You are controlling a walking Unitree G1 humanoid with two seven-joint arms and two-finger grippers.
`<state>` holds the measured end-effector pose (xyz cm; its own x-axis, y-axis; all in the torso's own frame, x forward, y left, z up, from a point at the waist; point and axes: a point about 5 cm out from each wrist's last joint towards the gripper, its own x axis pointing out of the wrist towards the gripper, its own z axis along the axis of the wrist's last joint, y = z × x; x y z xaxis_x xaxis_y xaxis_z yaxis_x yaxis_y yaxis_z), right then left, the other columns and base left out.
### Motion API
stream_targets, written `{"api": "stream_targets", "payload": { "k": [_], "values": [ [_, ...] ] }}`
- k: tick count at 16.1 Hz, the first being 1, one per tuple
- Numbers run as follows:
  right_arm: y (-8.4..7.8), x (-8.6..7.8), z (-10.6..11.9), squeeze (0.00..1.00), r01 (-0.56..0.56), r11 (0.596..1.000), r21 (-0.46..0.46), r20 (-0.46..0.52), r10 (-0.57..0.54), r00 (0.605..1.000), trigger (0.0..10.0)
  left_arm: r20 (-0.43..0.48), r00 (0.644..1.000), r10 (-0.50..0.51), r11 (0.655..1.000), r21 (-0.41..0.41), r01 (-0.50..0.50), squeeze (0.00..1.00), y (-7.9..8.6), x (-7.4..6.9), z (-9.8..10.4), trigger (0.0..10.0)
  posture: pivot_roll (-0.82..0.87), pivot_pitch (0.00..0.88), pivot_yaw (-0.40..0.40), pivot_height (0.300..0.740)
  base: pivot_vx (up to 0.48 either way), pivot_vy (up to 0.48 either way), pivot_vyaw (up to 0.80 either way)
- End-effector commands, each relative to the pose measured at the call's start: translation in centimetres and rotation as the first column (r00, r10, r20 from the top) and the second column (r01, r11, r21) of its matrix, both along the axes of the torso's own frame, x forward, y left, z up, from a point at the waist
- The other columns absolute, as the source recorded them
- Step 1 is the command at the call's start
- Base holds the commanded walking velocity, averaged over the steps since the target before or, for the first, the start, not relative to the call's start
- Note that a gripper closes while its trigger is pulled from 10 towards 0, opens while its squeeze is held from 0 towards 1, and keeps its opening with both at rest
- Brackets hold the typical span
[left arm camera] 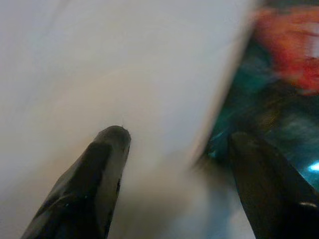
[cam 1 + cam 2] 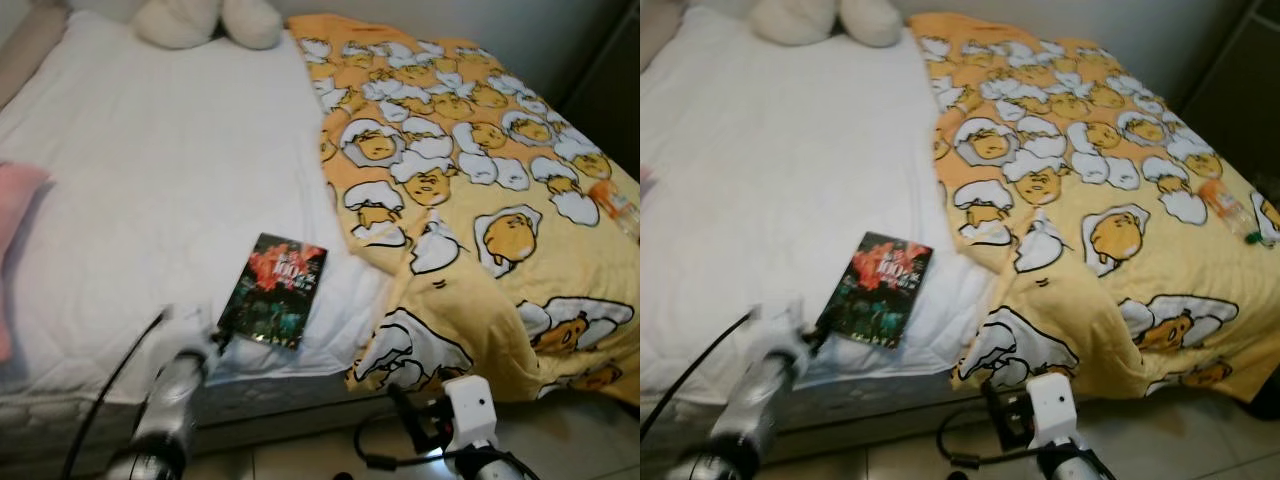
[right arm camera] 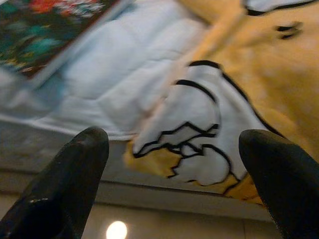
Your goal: Clean up the room
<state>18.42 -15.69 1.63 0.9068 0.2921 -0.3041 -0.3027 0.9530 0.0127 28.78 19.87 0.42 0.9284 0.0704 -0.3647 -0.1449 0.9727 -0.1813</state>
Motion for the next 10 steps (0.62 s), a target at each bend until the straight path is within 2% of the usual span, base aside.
{"api": "stream_targets", "payload": {
  "k": [1,3,4,6,8,9,10],
  "values": [
    [-0.5,-0.3,-0.2,0.0,-0.017,1.0,-0.004,-0.028,0.017,0.999,10.0,-0.057,0.998,0.003,0.992,-0.126,-0.01,0.0,-1.5,-1.1,-1.5,10.0,0.07,0.191,-0.145,0.74,0.0,0.0,0.0],
    [-0.4,-0.1,-0.2,0.0,-0.039,0.999,-0.007,-0.034,0.039,0.999,10.0,-0.056,0.998,0.039,0.976,-0.212,-0.051,0.0,-2.1,-1.4,-1.8,10.0,0.08,0.193,-0.161,0.74,0.0,0.0,0.0],
    [-0.5,0.2,-0.1,0.0,-0.045,0.999,-0.008,-0.035,0.044,0.998,10.0,-0.021,0.997,0.068,0.951,-0.3,-0.071,0.0,-2.6,-1.0,-1.3,10.0,0.08,0.192,-0.167,0.74,0.0,0.0,0.0],
    [-0.6,0.3,0.0,0.0,-0.055,0.998,-0.011,-0.037,0.055,0.998,10.0,0.031,0.995,0.094,0.924,-0.376,-0.075,0.0,-2.8,-0.6,-0.4,10.0,0.08,0.194,-0.171,0.74,0.0,0.0,0.0],
    [-0.9,-0.1,-0.1,0.0,-0.059,0.998,-0.016,-0.046,0.058,0.997,10.0,0.116,0.989,0.09,0.959,-0.277,-0.055,0.0,-2.2,-0.7,1.3,10.0,0.08,0.197,-0.166,0.74,0.0,0.0,0.0],
    [-0.9,-0.3,-0.3,0.0,-0.058,0.998,-0.017,-0.054,0.057,0.997,10.0,0.09,0.979,0.181,0.932,-0.335,-0.141,0.0,-1.9,-1.0,1.4,10.0,0.08,0.196,-0.165,0.74,0.0,0.0,0.0],
    [-0.8,-0.5,-0.5,0.0,-0.06,0.998,-0.015,-0.065,0.059,0.996,10.0,0.066,0.98,0.187,0.909,-0.391,-0.147,0.0,-2.9,-1.6,1.5,10.0,0.09,0.2,-0.157,0.74,0.0,0.0,0.0]
  ]
}}
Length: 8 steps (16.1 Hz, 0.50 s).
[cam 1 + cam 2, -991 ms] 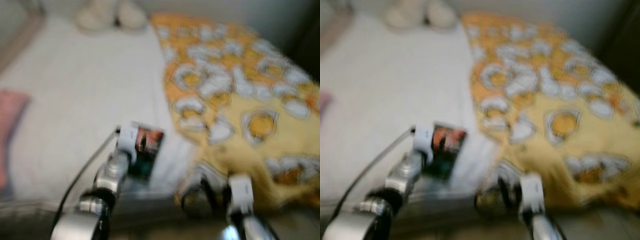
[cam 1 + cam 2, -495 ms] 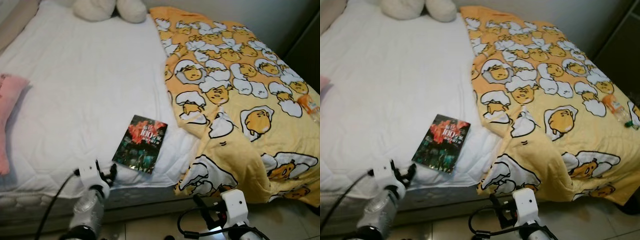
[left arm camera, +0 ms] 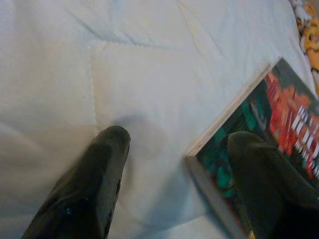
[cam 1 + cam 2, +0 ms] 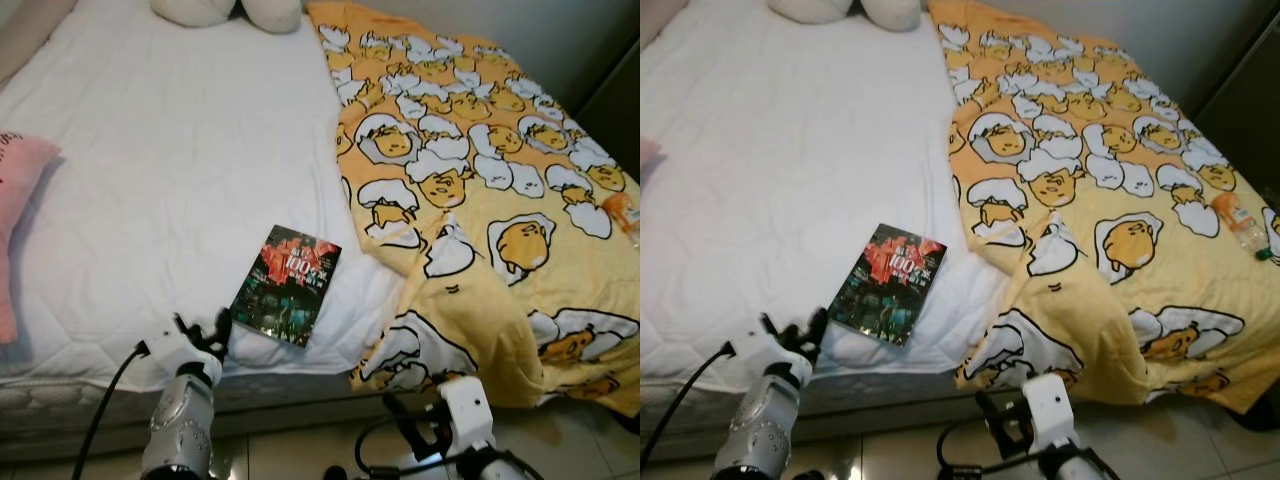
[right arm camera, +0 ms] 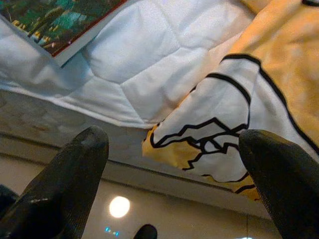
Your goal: Clean up the room
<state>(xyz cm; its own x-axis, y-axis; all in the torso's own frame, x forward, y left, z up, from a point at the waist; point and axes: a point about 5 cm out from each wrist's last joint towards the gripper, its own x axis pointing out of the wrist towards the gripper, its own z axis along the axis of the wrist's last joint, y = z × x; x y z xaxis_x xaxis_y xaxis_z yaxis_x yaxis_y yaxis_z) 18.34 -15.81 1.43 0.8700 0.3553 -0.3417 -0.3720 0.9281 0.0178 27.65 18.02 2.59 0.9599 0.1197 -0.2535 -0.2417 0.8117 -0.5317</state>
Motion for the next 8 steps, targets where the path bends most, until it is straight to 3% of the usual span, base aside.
{"api": "stream_targets", "payload": {
  "k": [1,5,8],
  "values": [
    [-0.6,-0.5,-0.5,0.0,0.013,1.0,-0.01,-0.032,-0.014,0.999,10.0,-0.055,0.998,-0.029,0.996,-0.09,0.024,0.0,-2.1,-1.1,-0.7,10.0,0.09,0.2,-0.156,0.74,0.0,0.0,0.0],
    [-0.6,-0.4,-0.7,0.0,0.01,1.0,-0.009,-0.043,-0.01,0.999,10.0,-0.092,0.992,-0.086,0.989,-0.128,0.074,0.0,-4.4,-3.1,-0.8,10.0,0.1,0.195,-0.155,0.74,0.0,0.0,0.0],
    [-0.9,-0.3,-0.8,0.0,0.016,1.0,-0.013,-0.045,-0.017,0.999,10.0,-0.097,0.991,-0.096,0.979,-0.191,0.076,0.0,-5.3,-3.2,-0.2,10.0,0.09,0.197,-0.159,0.74,0.0,0.0,0.0]
  ]
}}
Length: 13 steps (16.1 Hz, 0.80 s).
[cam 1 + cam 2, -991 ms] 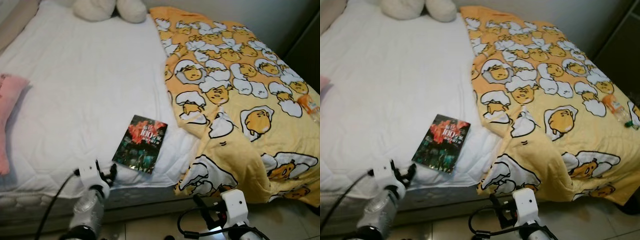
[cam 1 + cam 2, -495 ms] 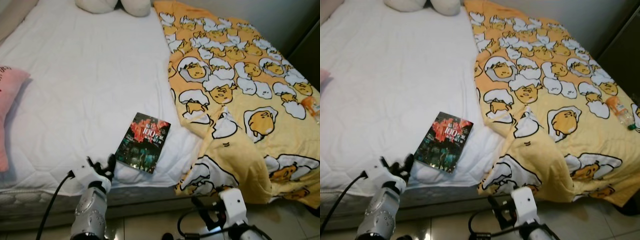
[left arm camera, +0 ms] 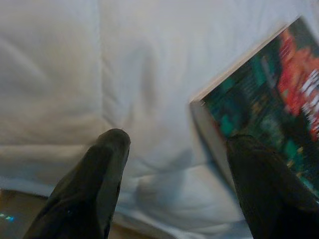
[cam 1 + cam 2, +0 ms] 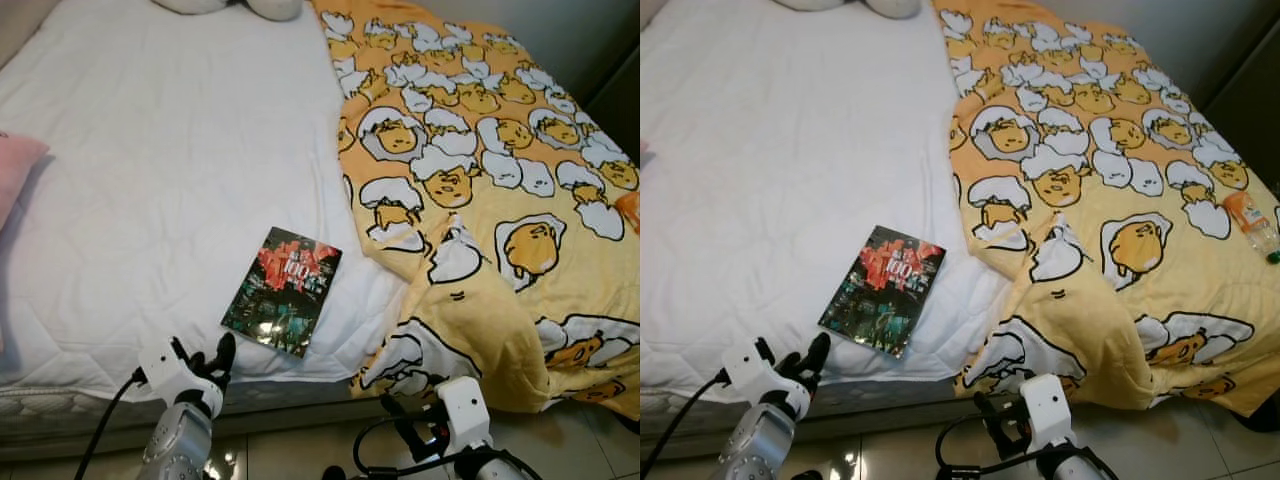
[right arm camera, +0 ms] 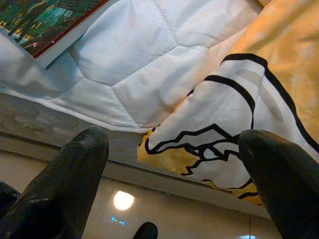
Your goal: Clean up the room
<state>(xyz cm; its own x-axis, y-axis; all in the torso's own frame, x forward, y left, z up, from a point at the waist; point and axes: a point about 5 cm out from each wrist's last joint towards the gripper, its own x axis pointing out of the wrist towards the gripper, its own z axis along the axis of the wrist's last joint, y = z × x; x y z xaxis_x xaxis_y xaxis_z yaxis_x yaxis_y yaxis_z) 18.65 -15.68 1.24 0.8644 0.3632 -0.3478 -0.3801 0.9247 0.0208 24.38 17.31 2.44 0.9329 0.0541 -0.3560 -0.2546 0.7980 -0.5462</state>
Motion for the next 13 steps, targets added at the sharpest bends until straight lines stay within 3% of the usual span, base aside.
{"api": "stream_targets", "payload": {
  "k": [1,5,11,12,13],
  "values": [
    [-1.0,-0.5,-0.5,0.0,0.024,1.0,-0.014,-0.035,-0.025,0.999,10.0,0.025,0.999,-0.04,0.986,-0.16,0.044,0.0,-5.0,0.8,0.9,10.0,0.09,0.195,-0.161,0.74,0.0,0.0,0.0],
    [-0.4,-0.4,-0.4,0.0,0.014,1.0,0.02,-0.026,-0.014,1.0,10.0,0.081,0.988,-0.134,0.979,-0.141,0.144,0.0,-7.0,2.2,2.4,10.0,0.09,0.196,-0.149,0.74,0.0,0.0,0.0],
    [-0.3,-0.9,-0.8,0.0,0.023,1.0,0.02,-0.038,-0.022,0.999,10.0,0.007,0.983,-0.182,0.965,-0.19,0.18,0.0,-9.1,2.7,0.8,10.0,0.07,0.198,-0.136,0.74,0.0,0.0,0.0],
    [-0.3,-0.9,-0.8,0.0,0.023,1.0,0.018,-0.04,-0.022,0.999,10.0,0.0,0.982,-0.189,0.965,-0.182,0.186,0.0,-9.3,2.8,0.6,10.0,0.06,0.199,-0.135,0.74,0.0,0.0,0.0],
    [-0.2,-1.0,-0.9,0.0,0.025,1.0,0.017,-0.041,-0.024,0.999,10.0,0.012,0.978,-0.207,0.973,-0.101,0.208,0.0,-9.2,3.1,0.6,10.0,0.06,0.199,-0.134,0.74,0.0,0.0,0.0]
  ]
}}
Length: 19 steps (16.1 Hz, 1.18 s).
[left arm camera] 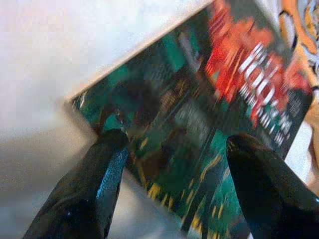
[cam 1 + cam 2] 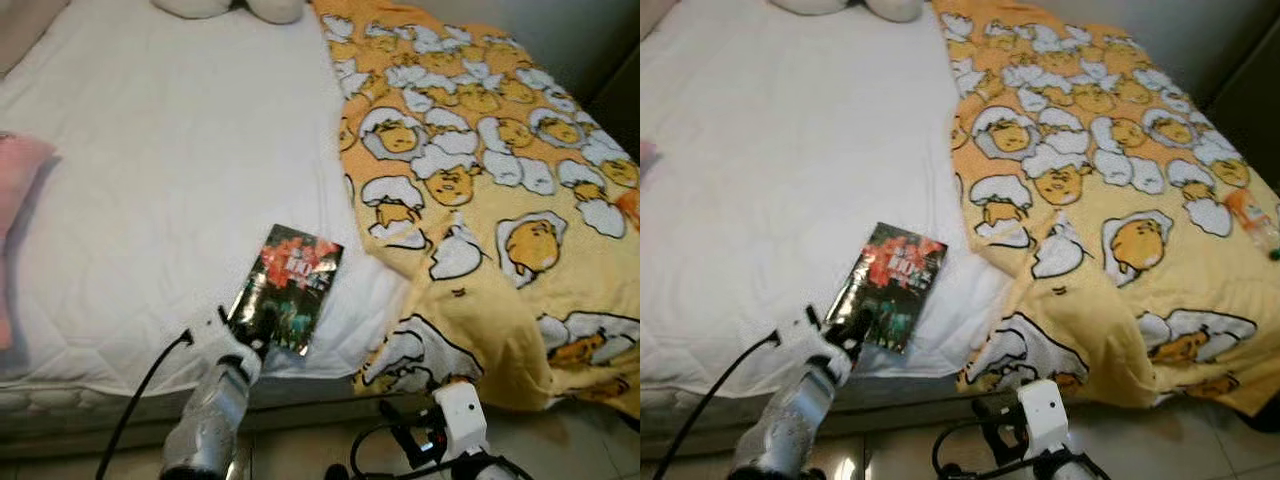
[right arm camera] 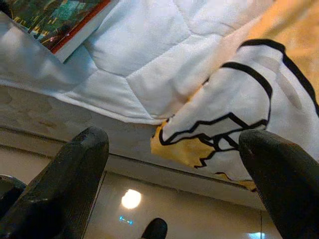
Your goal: Clean up the room
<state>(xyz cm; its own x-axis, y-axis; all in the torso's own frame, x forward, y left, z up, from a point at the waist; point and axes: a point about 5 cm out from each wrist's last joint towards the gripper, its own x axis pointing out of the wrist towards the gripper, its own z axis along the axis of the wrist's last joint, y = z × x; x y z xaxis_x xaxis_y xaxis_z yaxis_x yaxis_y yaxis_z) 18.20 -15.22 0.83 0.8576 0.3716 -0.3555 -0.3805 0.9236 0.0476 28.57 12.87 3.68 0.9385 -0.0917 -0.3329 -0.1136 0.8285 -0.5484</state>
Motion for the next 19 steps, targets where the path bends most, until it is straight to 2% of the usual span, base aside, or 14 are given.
{"api": "stream_targets", "payload": {
  "k": [1,2,3,5,7,8,9,10,11,12,14,17,18,19],
  "values": [
    [-0.7,-0.6,-0.4,0.0,0.026,1.0,-0.005,-0.022,-0.026,0.999,10.0,-0.006,0.998,-0.062,0.996,-0.067,0.061,0.0,-4.5,-0.9,-0.3,10.0,0.05,0.199,-0.133,0.74,0.0,0.0,0.0],
    [-0.9,-0.7,-0.5,0.0,0.032,0.999,-0.008,-0.022,-0.032,0.999,10.0,0.04,0.997,-0.059,0.998,-0.007,0.06,0.0,-3.8,-0.4,0.5,10.0,0.06,0.199,-0.13,0.74,0.0,0.0,0.0],
    [-0.9,-0.8,-0.5,0.0,0.035,0.999,-0.008,-0.023,-0.035,0.999,10.0,0.032,0.999,-0.028,0.999,-0.039,0.029,0.0,-3.3,-0.3,0.6,10.0,0.06,0.198,-0.128,0.74,0.0,0.0,0.0],
    [-0.8,-0.8,-0.6,0.0,0.033,0.999,-0.008,-0.024,-0.033,0.999,10.0,0.039,0.999,-0.014,0.999,-0.046,0.016,0.0,-2.5,-0.4,0.8,10.0,0.06,0.195,-0.125,0.74,0.0,0.0,0.0],
    [-0.8,-0.8,-0.6,0.0,0.034,0.999,-0.007,-0.021,-0.034,0.999,10.0,0.08,0.997,-0.009,1.0,-0.019,0.01,0.0,-1.5,-0.8,1.7,10.0,0.07,0.19,-0.122,0.74,0.0,0.0,0.0],
    [-0.8,-0.8,-0.6,0.0,0.034,0.999,-0.007,-0.021,-0.034,0.999,10.0,0.128,0.991,-0.026,0.999,0.047,0.021,0.0,-1.1,-1.0,2.5,10.0,0.08,0.186,-0.119,0.74,0.0,0.0,0.0],
    [-0.9,-0.8,-0.7,0.0,0.033,0.999,-0.008,-0.02,-0.033,0.999,10.0,0.241,0.966,-0.093,0.97,0.243,0.033,0.0,-0.4,-1.4,4.3,10.0,0.09,0.183,-0.118,0.74,0.0,0.0,0.0],
    [-0.9,-0.8,-0.7,0.0,0.032,0.999,-0.008,-0.019,-0.032,0.999,10.0,0.32,0.929,-0.187,0.906,0.422,0.037,0.0,-0.5,-1.8,5.6,10.0,0.11,0.178,-0.117,0.74,0.0,0.0,0.0],
    [-0.9,-0.8,-0.8,0.0,0.029,1.0,-0.011,-0.018,-0.029,0.999,10.0,0.374,0.874,-0.31,0.817,0.576,0.043,0.0,-1.1,-2.4,6.5,10.0,0.12,0.171,-0.117,0.74,0.0,0.0,0.0],
    [-0.9,-0.7,-0.9,0.0,0.027,1.0,-0.011,-0.017,-0.027,0.999,10.0,0.294,0.915,-0.275,0.833,0.549,0.074,0.0,-0.8,-3.1,4.7,10.0,0.13,0.158,-0.116,0.74,0.0,0.0,0.0],
    [-0.8,-0.5,-0.9,0.0,0.032,0.999,-0.007,-0.012,-0.032,0.999,10.0,0.239,0.935,-0.263,0.837,0.539,0.098,0.0,-0.7,-4.0,3.3,10.0,0.13,0.149,-0.116,0.74,0.0,0.0,0.0],
    [-0.8,-0.4,-1.1,0.0,0.033,0.999,-0.007,-0.012,-0.034,0.999,10.0,0.197,0.946,-0.257,0.826,0.553,0.109,0.0,-0.8,-5.1,2.1,10.0,0.13,0.143,-0.117,0.74,0.0,0.0,0.0],
    [-0.8,-0.2,-0.9,0.0,0.033,0.999,-0.035,-0.033,-0.034,0.999,10.0,0.147,0.948,-0.281,0.696,0.711,0.096,0.0,-0.5,-5.5,1.8,10.0,0.12,0.141,-0.125,0.74,0.0,0.0,0.0],
    [-0.7,0.0,-0.5,0.0,0.034,0.998,-0.045,-0.037,-0.035,0.999,10.0,0.116,0.954,-0.278,0.636,0.766,0.092,0.0,-0.3,-5.7,1.4,10.0,0.12,0.146,-0.127,0.74,0.0,0.0,0.0]
  ]
}}
